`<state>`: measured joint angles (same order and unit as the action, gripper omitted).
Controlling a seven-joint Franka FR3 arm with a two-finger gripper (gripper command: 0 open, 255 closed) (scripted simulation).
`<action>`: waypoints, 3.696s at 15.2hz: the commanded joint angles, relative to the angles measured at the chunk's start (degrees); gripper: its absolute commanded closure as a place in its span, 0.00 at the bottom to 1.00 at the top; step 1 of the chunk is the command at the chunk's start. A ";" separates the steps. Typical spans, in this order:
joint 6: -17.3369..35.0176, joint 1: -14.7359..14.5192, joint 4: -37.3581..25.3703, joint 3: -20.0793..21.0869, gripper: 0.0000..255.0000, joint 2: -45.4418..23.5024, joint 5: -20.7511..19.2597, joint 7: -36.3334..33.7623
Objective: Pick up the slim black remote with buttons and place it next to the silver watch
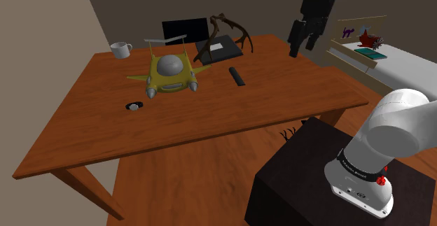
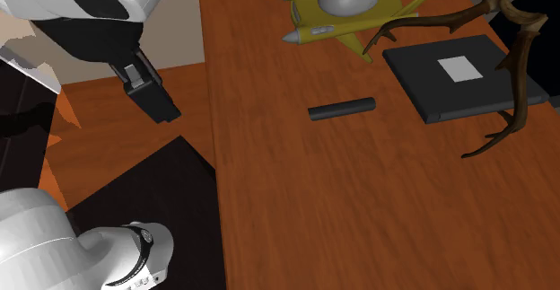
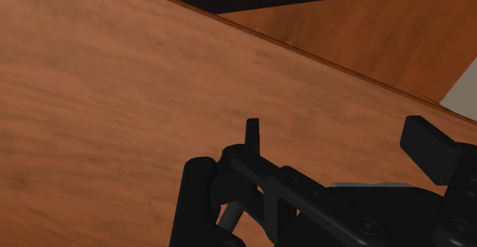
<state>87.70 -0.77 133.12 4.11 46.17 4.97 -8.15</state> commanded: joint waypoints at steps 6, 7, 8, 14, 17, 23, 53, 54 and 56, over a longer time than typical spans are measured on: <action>8.88 1.79 0.62 0.37 0.00 -8.16 0.20 -2.32; 10.57 2.14 0.52 0.43 0.00 -9.93 0.22 -2.79; 12.23 2.48 0.34 0.47 0.00 -11.75 0.22 -3.26; 21.32 4.43 -2.21 0.52 0.00 -23.28 0.08 -6.11; 25.21 5.31 -4.42 0.38 0.00 -29.32 -0.10 -7.55; 31.48 6.78 -10.60 -0.29 0.00 -41.66 -0.47 -10.35; 42.17 8.67 -27.03 -2.52 1.00 -68.56 0.03 -14.76; 42.13 8.65 -27.06 -2.52 1.00 -68.56 0.02 -14.80; 42.22 8.65 -26.99 -2.51 1.00 -68.58 0.03 -14.80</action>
<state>129.87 7.94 106.04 1.51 -22.27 4.96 -22.94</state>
